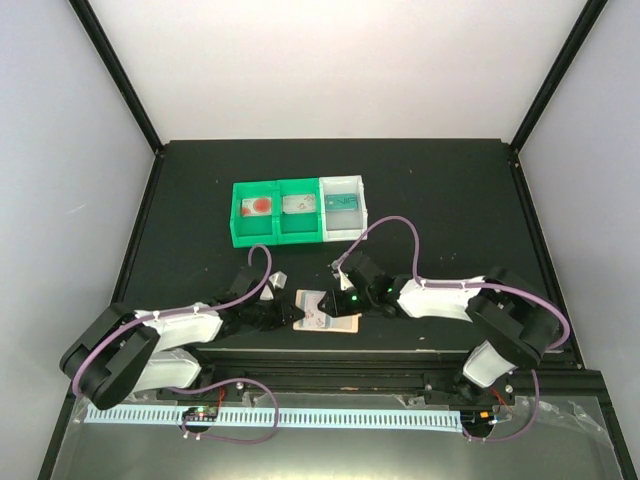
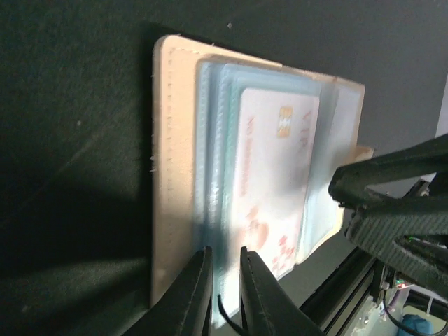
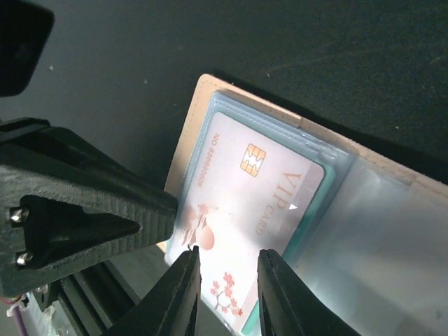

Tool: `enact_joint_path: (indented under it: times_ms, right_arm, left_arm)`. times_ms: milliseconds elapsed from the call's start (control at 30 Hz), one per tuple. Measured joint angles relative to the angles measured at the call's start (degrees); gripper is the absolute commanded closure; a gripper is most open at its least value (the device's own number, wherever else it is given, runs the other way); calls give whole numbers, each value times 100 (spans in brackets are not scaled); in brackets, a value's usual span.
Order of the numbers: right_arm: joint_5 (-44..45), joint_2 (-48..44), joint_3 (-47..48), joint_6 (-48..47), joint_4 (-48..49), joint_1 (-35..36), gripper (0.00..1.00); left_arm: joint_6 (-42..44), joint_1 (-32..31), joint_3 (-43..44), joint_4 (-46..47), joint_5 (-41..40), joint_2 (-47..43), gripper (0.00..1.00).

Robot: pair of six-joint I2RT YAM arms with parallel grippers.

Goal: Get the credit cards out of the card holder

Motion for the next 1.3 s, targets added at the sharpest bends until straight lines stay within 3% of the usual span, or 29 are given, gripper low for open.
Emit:
enact_joint_path:
  times_ms: [500, 867, 1300]
  right_arm:
    - [127, 348, 11, -116, -11, 0, 81]
    - [114, 343, -9, -111, 87, 0, 81]
    - [203, 293, -271, 13, 455, 0, 83]
  left_arm:
    - [-216, -7, -160, -72, 184, -365, 81]
    - [107, -2, 291, -678, -186, -428, 85]
    - [125, -2, 286, -144, -39, -11, 93]
